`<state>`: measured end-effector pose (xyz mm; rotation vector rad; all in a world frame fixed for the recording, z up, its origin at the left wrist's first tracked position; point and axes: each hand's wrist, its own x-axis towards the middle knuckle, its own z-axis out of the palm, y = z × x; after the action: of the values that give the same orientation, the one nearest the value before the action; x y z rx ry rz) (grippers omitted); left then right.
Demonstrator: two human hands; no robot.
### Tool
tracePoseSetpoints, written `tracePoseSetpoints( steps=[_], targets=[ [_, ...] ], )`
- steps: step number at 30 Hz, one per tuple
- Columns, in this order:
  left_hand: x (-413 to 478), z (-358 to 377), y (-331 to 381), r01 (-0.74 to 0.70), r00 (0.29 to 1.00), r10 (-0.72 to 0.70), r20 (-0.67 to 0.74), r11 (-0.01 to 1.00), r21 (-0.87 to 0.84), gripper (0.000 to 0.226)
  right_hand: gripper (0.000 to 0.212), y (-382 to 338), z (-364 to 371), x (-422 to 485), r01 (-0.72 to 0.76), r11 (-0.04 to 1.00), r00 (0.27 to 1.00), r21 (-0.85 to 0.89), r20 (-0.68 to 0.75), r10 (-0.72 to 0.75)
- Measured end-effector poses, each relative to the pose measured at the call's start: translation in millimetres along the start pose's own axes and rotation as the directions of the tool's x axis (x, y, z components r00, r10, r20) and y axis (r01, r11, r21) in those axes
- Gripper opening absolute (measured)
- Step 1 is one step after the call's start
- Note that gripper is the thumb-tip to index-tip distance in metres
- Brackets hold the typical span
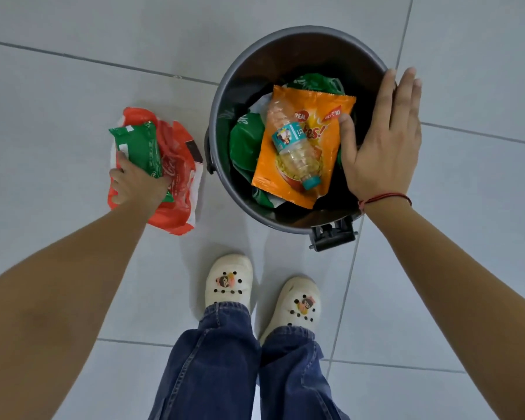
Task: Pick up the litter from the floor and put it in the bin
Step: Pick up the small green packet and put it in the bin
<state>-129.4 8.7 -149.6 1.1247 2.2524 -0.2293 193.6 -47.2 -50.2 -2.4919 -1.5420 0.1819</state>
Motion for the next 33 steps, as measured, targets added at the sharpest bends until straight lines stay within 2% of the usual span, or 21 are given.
tracePoseSetpoints(
  steps=[1,4,6,7,9,11,13,15,16,17,20,22,25,27,28,31,33],
  targets=[
    [-6,0,2,0.015,1.0,-0.016,-0.025,0.999,-0.036,0.102,0.068,-1,0,0,-0.002,1.0,1.0,0.003,0.003,0.002],
    [-36,-16,19,0.049,0.988,-0.088,-0.124,0.956,-0.288,0.094,0.067,-2,-1,-2,-0.011,1.0,1.0,0.003,0.013,0.011],
    [-64,-34,35,-0.094,0.975,0.002,-0.223,0.911,-0.401,0.09,0.064,-2,0,-1,-0.013,1.0,1.0,-0.003,0.023,0.013],
    [-83,-46,44,-0.224,0.954,0.113,-0.277,0.884,-0.411,0.088,0.062,-2,-1,0,-0.016,1.0,0.999,-0.004,0.028,0.017],
    [-125,-70,62,-0.508,0.844,0.373,-0.386,0.789,-0.346,0.084,0.059,-3,-4,0,-0.025,1.0,0.999,0.001,0.037,0.025],
    [-159,-80,80,-0.711,0.681,0.596,-0.426,0.679,-0.185,0.082,0.057,-4,-5,0,-0.03,0.999,0.999,0.014,0.038,0.03],
    [-178,-73,97,-0.811,0.545,0.775,-0.321,0.584,0.031,0.084,0.053,-4,-6,0,-0.031,0.999,0.999,0.036,0.036,0.03],
    [-182,-54,112,-0.84,0.464,0.876,-0.132,0.482,0.248,0.084,0.049,-2,-6,1,-0.031,0.997,0.999,0.068,0.024,0.029],
    [-179,-39,117,-0.835,0.459,0.888,-0.022,0.44,0.33,0.082,0.049,-2,-5,1,-0.032,0.996,0.999,0.084,0.016,0.031],
    [-175,-23,120,-0.822,0.484,0.871,0.085,0.419,0.385,0.082,0.049,-1,-5,1,-0.032,0.995,0.999,0.096,0.009,0.032],
    [-155,20,127,-0.76,0.614,0.726,0.309,0.439,0.479,0.093,0.05,-1,-5,0,-0.036,0.992,0.999,0.119,-0.002,0.036],
    [-146,35,136,-0.726,0.667,0.647,0.37,0.451,0.52,0.102,0.05,-1,-4,0,-0.035,0.993,0.999,0.11,-0.004,0.035],
    [-148,30,150,-0.726,0.672,0.623,0.4,0.45,0.52,0.1,0.049,0,-3,1,-0.022,0.993,1.0,0.112,-0.009,0.023],
    [-156,17,150,-0.761,0.629,0.693,0.353,0.456,0.46,0.097,0.049,1,-4,1,-0.029,0.994,1.0,0.108,-0.007,0.03],
    [-158,10,147,-0.782,0.596,0.751,0.285,0.46,0.421,0.095,0.049,0,-4,1,-0.029,0.994,1.0,0.104,-0.004,0.029],
    [-152,-18,131,-0.851,0.468,0.884,-0.005,0.452,0.267,0.08,0.049,-1,-5,0,-0.03,0.994,1.0,0.101,0.001,0.03],
    [-133,-36,116,-0.862,0.438,0.864,-0.248,0.482,0.159,0.065,0.049,-1,-6,-1,-0.032,0.995,0.999,0.093,0.005,0.032]
  ],
)
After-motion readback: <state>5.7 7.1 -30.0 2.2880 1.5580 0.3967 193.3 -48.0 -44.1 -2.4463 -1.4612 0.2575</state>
